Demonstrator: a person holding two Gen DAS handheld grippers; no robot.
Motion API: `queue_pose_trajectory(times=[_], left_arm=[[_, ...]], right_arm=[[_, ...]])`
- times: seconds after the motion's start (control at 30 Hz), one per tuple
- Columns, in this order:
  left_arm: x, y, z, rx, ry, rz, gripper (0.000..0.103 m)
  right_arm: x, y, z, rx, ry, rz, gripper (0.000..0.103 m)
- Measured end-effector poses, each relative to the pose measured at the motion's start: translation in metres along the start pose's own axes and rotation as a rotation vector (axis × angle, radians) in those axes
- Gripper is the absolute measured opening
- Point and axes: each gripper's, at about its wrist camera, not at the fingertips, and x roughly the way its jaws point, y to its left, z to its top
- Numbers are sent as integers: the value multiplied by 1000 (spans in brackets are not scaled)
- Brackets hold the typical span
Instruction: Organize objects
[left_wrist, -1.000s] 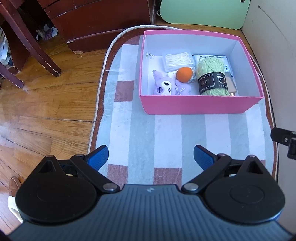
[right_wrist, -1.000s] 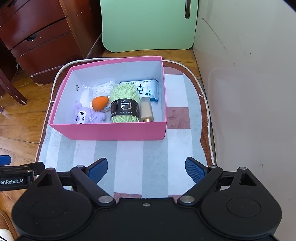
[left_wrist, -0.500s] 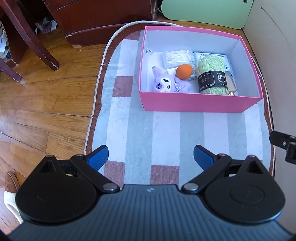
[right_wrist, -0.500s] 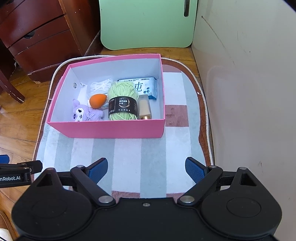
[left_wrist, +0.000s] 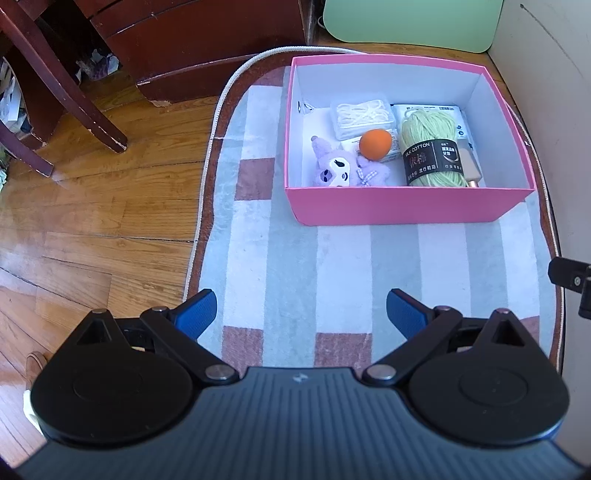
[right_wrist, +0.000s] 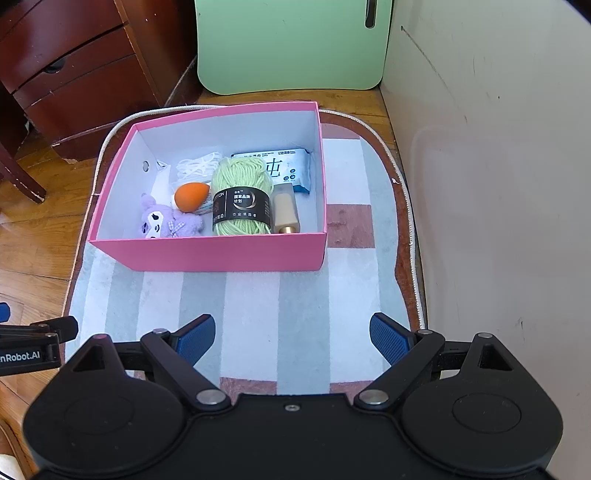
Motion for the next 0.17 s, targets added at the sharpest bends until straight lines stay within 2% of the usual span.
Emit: queue_pose_trajectory(times=[0.17], left_arm=[[0, 3, 1, -16, -2, -12, 100]], right_arm=[[0, -1, 0, -1, 2, 1, 93]])
